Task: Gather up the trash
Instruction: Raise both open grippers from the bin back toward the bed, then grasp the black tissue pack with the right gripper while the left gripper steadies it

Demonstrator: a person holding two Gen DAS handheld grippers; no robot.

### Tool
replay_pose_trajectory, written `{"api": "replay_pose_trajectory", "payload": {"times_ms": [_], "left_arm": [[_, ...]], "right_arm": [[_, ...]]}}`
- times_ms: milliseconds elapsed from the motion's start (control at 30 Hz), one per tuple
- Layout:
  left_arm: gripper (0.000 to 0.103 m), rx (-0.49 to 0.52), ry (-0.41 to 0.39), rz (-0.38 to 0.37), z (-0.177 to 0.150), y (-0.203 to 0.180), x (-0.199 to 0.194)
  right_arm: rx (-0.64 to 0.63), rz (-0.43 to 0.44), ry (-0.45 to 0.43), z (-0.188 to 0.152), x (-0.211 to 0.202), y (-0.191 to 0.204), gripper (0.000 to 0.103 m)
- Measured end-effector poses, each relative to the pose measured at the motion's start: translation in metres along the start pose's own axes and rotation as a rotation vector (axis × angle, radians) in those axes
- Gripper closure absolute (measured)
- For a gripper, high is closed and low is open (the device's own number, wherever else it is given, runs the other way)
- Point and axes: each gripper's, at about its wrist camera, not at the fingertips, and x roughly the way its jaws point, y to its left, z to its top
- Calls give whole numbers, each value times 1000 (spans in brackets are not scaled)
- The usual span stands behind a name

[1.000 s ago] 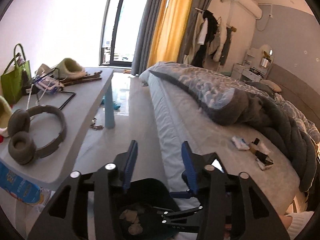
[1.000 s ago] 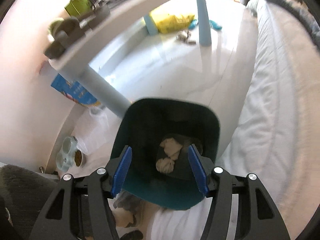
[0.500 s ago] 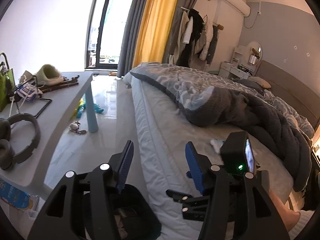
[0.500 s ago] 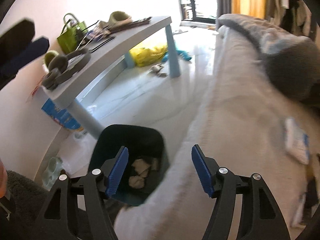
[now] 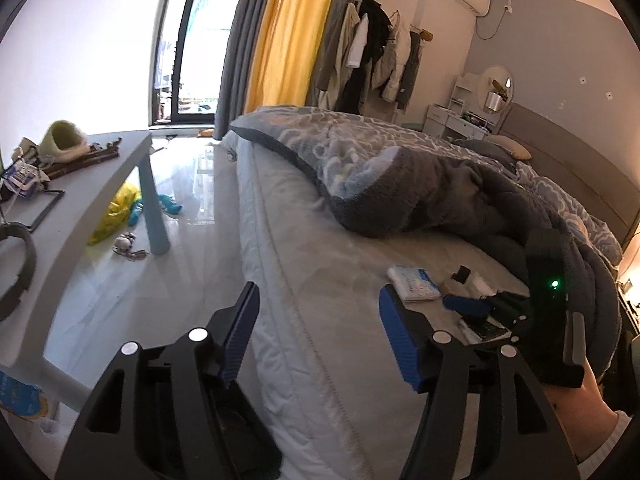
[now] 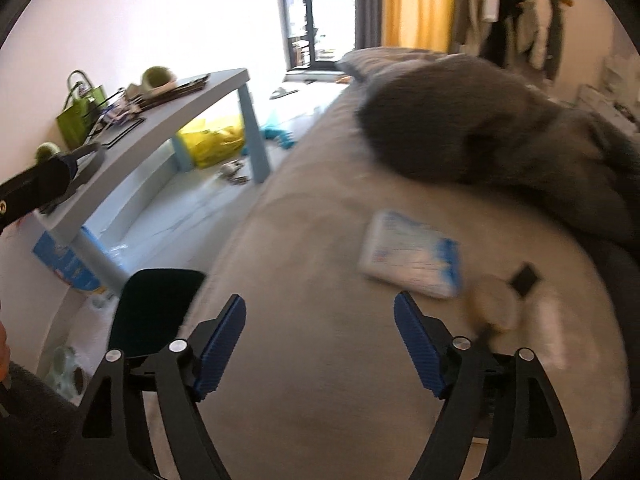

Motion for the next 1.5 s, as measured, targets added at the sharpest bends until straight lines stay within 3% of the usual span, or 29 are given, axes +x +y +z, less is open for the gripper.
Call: {"api": "replay_pose_trajectory", "payload": {"times_ms": [233, 367, 500, 967, 1300, 1500], "left_arm": [[33, 6, 35, -46, -4, -25, 21], [31, -11, 45, -74, -3, -37, 31], [27, -19, 62, -109, -4, -50, 43], [16, 4, 213, -282, -19, -122, 106], [16, 65, 295, -288, -31, -154, 148], [23, 95, 324, -282, -34, -158, 165]], "right_arm": [[37, -77, -2, -17, -11, -35, 22], [48, -114, -3, -28, -15, -49, 12], [62, -125, -10, -37, -21, -60, 12], [160, -56, 12, -71, -33, -101, 6], [171, 20, 17, -87, -33, -109, 6], [175, 24, 22, -91, -31, -113, 6]]}}
